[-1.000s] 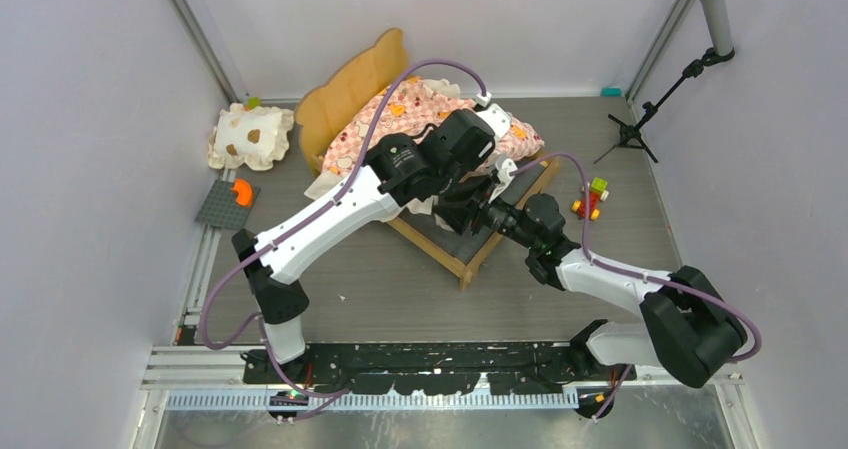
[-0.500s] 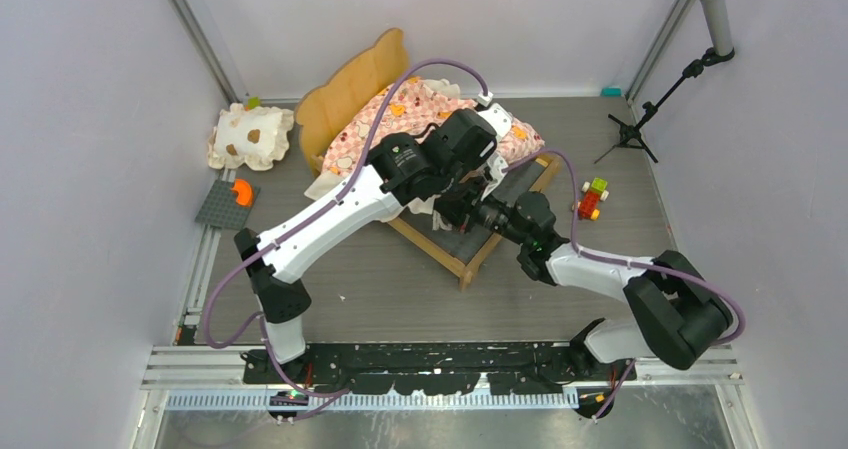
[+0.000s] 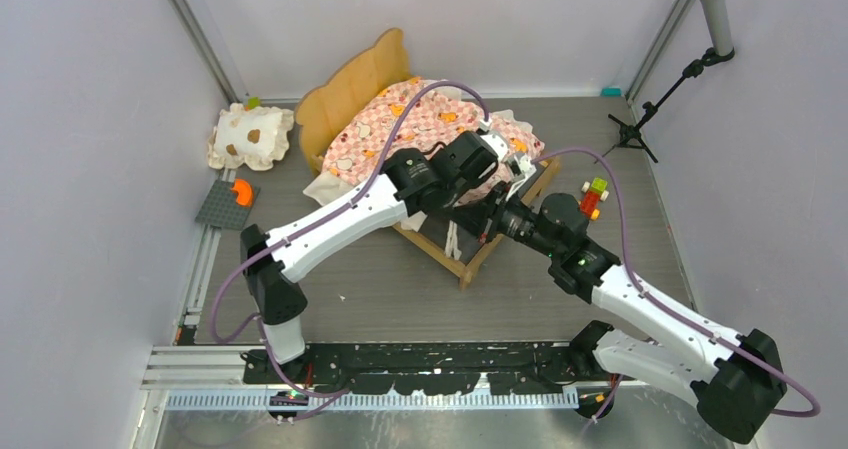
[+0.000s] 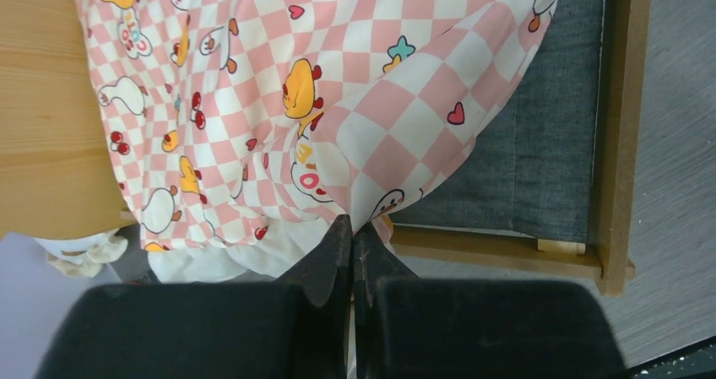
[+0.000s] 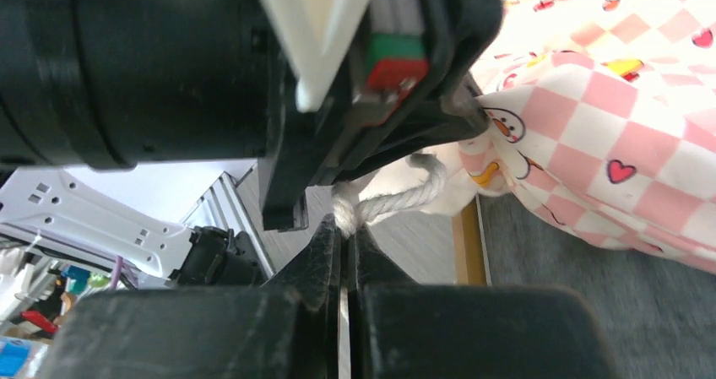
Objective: Set up the pet bed
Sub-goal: Cross the ropes on the bed frame.
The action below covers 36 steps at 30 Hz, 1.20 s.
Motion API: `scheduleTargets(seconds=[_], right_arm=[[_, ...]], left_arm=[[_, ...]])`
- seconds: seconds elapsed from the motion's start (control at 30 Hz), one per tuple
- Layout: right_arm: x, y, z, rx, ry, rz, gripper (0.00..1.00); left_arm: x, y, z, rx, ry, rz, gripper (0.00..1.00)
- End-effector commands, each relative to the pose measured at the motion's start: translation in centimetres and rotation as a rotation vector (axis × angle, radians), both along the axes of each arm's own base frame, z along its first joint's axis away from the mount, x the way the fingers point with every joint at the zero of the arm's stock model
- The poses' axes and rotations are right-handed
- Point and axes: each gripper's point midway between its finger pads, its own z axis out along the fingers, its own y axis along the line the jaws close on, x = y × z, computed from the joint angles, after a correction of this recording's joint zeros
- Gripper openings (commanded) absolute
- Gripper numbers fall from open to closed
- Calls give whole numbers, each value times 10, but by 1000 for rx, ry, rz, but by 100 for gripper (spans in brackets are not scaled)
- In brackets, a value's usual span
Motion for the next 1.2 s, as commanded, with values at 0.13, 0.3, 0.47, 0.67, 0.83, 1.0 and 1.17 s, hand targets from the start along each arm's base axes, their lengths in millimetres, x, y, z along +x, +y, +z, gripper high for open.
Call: scheduleTargets(seconds=[0.13, 0.3, 0.47, 0.67, 0.83, 1.0, 1.17], right_arm=[[-16, -10, -45, -66, 291, -36, 1], [-24, -16, -65, -36, 326, -52, 1], [-29, -16, -74, -56, 344, -34, 1], [-34, -14, -75, -74, 343, -4, 1], [-36, -13, -73, -73, 335, 10, 1], [-41, -12, -68, -65, 338, 34, 1], [-63, -13, -65, -79, 375, 113, 1]], left_arm=[[-10, 3, 5, -129, 6, 30, 5], [-17, 11, 17, -210, -11, 53, 45], [-25, 22, 53, -326, -51, 75, 60], [-48, 49, 73, -469, -46, 125, 74], [-72, 65, 63, -565, 16, 142, 73], [-103, 57, 30, -655, 171, 101, 63], [-114, 65, 1, -659, 215, 139, 61]])
